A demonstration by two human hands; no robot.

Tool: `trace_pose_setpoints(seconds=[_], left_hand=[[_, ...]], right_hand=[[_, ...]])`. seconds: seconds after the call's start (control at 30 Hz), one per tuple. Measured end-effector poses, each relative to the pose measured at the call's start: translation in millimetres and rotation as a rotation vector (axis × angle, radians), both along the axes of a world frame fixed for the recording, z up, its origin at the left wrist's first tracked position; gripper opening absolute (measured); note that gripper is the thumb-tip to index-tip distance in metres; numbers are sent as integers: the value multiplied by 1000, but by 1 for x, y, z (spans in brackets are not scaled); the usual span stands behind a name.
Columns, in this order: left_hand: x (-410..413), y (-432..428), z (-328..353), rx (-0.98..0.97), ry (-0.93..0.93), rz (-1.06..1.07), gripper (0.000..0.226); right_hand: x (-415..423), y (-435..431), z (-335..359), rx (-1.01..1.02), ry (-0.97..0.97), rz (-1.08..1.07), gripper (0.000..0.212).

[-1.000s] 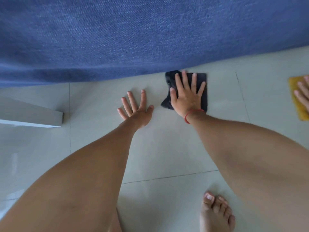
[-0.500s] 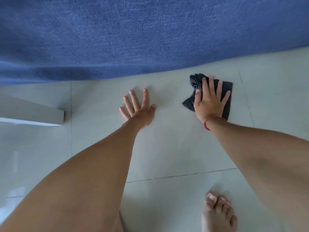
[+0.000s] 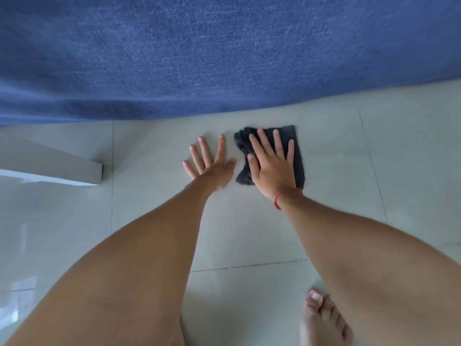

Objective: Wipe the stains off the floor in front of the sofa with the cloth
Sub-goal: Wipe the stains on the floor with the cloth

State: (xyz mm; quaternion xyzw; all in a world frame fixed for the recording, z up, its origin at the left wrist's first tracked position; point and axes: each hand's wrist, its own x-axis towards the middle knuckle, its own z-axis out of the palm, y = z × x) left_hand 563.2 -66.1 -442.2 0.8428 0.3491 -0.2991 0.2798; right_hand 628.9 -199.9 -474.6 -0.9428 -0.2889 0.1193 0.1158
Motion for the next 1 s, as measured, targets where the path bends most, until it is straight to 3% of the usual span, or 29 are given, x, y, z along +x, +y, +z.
trace_pose_setpoints(seconds=[0.1, 0.2, 0.4, 0.47, 0.77, 0.93, 1.0], left_hand=[[-11, 1, -3, 69, -134, -13, 59], [-34, 14, -10, 223, -307, -9, 56], [-50, 29, -24, 315, -185, 64, 56], [-48, 29, -23, 294, -174, 59, 56], [-42, 39, -13, 162, -46, 59, 55], [-56, 48, -9, 184, -164, 30, 56], [-70, 60, -11, 276, -241, 101, 56]], right_hand=[[-23, -35, 2, -24, 19, 22, 52], [-10, -74, 4, -41, 22, -121, 56], [40, -46, 2, -14, 35, -577, 52], [40, -13, 1, -5, 43, -607, 54], [-27, 73, 0, 40, 12, -113, 51], [-50, 31, -3, 94, -14, 145, 46], [-38, 1, -4, 78, -46, 175, 46]])
